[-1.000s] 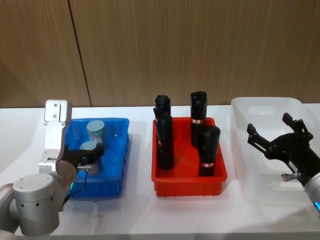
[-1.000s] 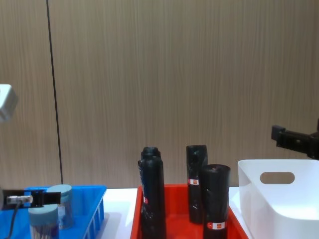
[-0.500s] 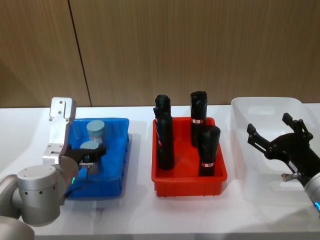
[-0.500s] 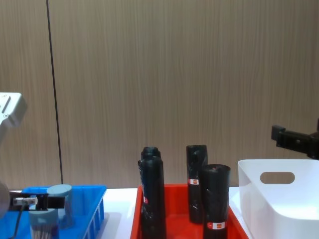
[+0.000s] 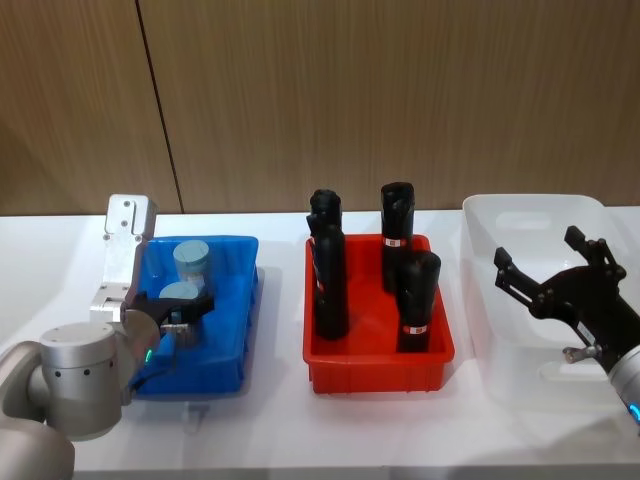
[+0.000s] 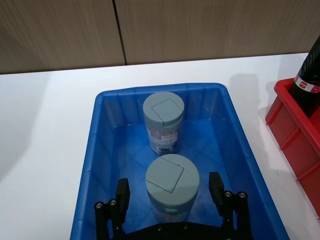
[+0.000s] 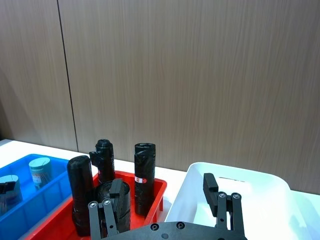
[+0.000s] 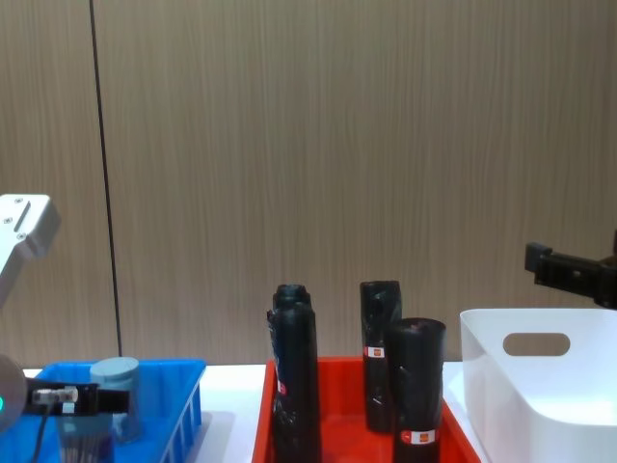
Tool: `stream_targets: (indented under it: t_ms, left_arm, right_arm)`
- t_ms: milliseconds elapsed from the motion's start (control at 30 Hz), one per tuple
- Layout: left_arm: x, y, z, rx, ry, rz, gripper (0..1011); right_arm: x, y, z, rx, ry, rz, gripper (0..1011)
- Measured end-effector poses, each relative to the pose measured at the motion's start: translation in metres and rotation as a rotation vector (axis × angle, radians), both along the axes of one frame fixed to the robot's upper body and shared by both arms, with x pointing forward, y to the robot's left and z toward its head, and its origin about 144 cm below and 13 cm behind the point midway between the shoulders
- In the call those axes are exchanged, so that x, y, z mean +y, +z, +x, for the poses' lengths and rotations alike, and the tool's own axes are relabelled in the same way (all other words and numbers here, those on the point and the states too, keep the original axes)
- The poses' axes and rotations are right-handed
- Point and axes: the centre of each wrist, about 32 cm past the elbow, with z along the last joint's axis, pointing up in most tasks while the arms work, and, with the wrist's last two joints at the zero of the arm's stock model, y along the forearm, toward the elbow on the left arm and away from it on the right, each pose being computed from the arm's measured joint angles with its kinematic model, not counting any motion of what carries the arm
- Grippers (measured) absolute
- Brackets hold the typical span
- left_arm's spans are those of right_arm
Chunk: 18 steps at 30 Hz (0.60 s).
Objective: Pick the cotton swabs from the blue box and place them into the white box.
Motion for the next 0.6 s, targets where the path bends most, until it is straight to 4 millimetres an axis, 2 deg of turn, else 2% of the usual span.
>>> stream_targets:
  t_ms: [600]
  left_arm:
    - [0.004,-0.012,0.017,0.024,-0.034,-0.029,1004]
  right_arm:
    - [0.000,0.000,0.000,0.000,0.000,0.000,1001]
